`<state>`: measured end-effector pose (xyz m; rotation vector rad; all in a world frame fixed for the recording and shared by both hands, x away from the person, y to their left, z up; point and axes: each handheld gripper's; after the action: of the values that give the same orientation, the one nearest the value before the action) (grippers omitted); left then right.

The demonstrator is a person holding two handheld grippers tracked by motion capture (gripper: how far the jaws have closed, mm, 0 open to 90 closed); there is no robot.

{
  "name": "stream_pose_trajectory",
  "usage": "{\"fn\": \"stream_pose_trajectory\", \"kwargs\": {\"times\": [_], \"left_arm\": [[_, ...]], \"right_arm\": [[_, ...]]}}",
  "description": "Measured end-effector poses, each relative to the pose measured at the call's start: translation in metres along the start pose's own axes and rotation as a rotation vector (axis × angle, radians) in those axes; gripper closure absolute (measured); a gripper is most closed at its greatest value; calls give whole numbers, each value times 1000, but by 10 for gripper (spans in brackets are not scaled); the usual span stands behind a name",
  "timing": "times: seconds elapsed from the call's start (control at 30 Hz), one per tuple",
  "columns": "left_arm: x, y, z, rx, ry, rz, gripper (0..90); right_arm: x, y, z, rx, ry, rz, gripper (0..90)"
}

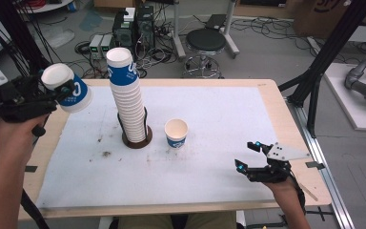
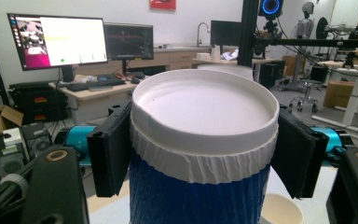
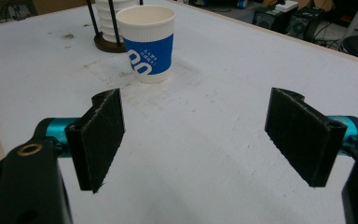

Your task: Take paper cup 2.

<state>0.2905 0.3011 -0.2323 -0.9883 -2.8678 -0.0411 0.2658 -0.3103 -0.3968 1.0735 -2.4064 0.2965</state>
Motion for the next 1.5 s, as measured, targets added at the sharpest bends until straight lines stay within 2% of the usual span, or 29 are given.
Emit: {"fn": "stream_pose_trajectory", "kwargs": {"times": [0.1, 0.3, 0.6, 0.8, 1.03, 1.27, 1.5], "left_arm": [[-1, -3, 18, 5, 9, 29, 293], [-3, -10, 40, 9, 20, 76, 293], [-20, -38, 67, -2, 41, 189, 293], [-38, -57, 78, -6, 56, 251, 292], [-56, -70, 89, -3, 73, 300, 292], [-67, -82, 98, 2, 84, 346, 292], [-78, -96, 101, -5, 96, 384, 292]], "right_arm": [[-1, 0, 0, -1, 3, -1, 202], [-1, 1, 0, 0, 5, -1, 202], [-4, 3, -1, 2, 6, -8, 202], [-6, 4, -2, 0, 6, -14, 202], [-7, 2, -2, -3, 2, -14, 202], [-8, 2, -2, 0, 6, -12, 202], [-7, 4, -3, 4, 4, -19, 202]]}}
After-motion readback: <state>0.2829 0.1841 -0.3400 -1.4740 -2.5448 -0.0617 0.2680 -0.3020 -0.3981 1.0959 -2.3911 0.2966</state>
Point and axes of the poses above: each handheld gripper's, and its own axes: x roughly backward along the jaws, z roughly out of its underside, y roughly to its left, and after that the axes turned 7 degrees about y, right-handed
